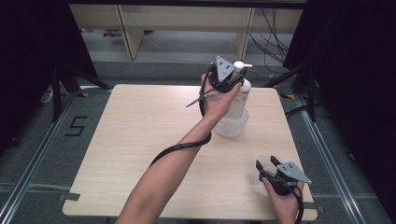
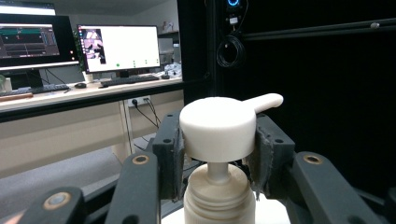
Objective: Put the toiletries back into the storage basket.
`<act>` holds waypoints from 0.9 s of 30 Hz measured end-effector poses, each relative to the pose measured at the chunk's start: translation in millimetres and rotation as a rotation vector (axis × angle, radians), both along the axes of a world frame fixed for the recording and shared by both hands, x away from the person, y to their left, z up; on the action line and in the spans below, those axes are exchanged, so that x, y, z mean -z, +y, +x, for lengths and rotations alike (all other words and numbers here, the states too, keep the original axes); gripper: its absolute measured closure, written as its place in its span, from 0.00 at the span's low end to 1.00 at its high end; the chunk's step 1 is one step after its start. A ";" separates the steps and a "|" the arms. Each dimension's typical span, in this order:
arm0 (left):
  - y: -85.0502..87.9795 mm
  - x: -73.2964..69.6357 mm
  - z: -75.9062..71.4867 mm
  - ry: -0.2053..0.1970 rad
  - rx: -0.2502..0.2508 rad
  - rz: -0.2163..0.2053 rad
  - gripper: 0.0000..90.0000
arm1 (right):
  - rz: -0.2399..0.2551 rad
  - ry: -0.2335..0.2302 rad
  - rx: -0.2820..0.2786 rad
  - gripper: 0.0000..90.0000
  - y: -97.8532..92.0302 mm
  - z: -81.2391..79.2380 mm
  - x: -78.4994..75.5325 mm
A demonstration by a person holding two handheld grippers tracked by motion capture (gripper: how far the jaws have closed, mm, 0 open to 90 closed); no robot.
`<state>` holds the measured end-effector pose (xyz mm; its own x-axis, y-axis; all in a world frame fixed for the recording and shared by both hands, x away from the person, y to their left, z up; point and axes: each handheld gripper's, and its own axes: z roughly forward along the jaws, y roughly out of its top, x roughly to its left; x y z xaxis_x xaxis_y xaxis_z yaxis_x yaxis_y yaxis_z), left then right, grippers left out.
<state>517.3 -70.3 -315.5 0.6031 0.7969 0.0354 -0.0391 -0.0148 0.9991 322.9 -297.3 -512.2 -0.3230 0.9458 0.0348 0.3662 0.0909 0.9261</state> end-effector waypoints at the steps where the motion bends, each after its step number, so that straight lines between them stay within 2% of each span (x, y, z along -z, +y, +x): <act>1: -0.2 1.1 0.4 0.004 0.001 -0.002 0.65 | -0.001 -0.003 0.003 0.42 0.1 0.0 0.1; 6: -0.8 5.9 2.7 0.011 -0.001 0.005 0.65 | -0.007 -0.005 0.001 0.42 -0.4 0.3 0.0; 10: -0.9 9.9 3.9 0.023 -0.003 0.010 0.65 | 0.023 0.007 0.027 0.42 2.6 -1.7 0.1; 27: -2.3 23.9 5.9 0.047 -0.004 0.026 0.65 | 0.005 0.003 0.017 0.42 1.2 -1.1 0.0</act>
<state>523.2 -72.5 -339.4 0.6011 0.7986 0.0283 0.0078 -0.0412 0.9991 321.8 -296.0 -512.3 -0.3066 0.9510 0.0408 0.3703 0.0797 0.9255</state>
